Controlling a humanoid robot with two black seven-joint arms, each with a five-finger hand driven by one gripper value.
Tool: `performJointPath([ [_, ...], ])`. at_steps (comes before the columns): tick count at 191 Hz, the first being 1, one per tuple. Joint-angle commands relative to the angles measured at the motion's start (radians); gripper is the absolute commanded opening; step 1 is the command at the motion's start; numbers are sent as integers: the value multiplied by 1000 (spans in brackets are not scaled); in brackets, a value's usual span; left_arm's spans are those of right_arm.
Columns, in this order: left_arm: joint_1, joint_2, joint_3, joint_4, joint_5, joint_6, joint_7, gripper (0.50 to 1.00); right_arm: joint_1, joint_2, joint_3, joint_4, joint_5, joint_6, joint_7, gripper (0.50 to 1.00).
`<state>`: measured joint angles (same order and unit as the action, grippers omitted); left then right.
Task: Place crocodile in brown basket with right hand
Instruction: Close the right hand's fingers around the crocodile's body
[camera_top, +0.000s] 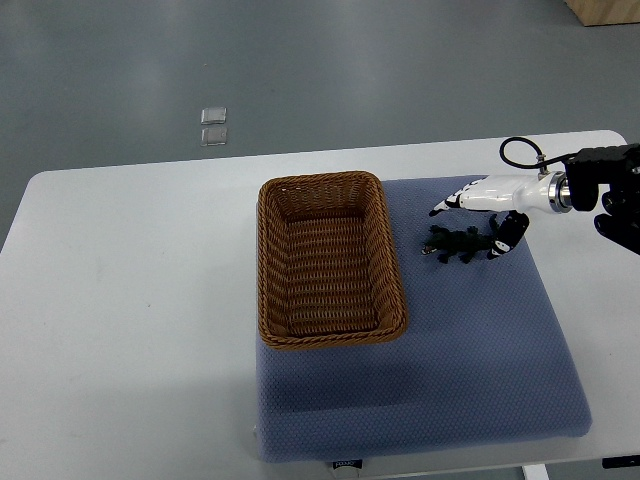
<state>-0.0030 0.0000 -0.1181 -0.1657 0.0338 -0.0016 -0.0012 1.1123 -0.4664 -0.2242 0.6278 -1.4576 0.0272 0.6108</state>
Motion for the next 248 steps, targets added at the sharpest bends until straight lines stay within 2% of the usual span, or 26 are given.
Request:
performJointPath([
  [1,0,0,0,0,0,0,0,1000,1,0,-29,-3,-1,-29,0,936],
  [91,0,0,0,0,0,0,1,1000,-3,49,-23,-3,10,-58,0,936],
  [209,0,0,0,0,0,0,0,1000,-19,52,-23,-51,11,-95,0,932],
  [232,0,0,0,0,0,0,0,1000,-22,52,-21,-56,11,-95,0,924],
  [248,0,0,0,0,0,0,1,1000,-23,52,-23,-54,11,-95,0,891],
])
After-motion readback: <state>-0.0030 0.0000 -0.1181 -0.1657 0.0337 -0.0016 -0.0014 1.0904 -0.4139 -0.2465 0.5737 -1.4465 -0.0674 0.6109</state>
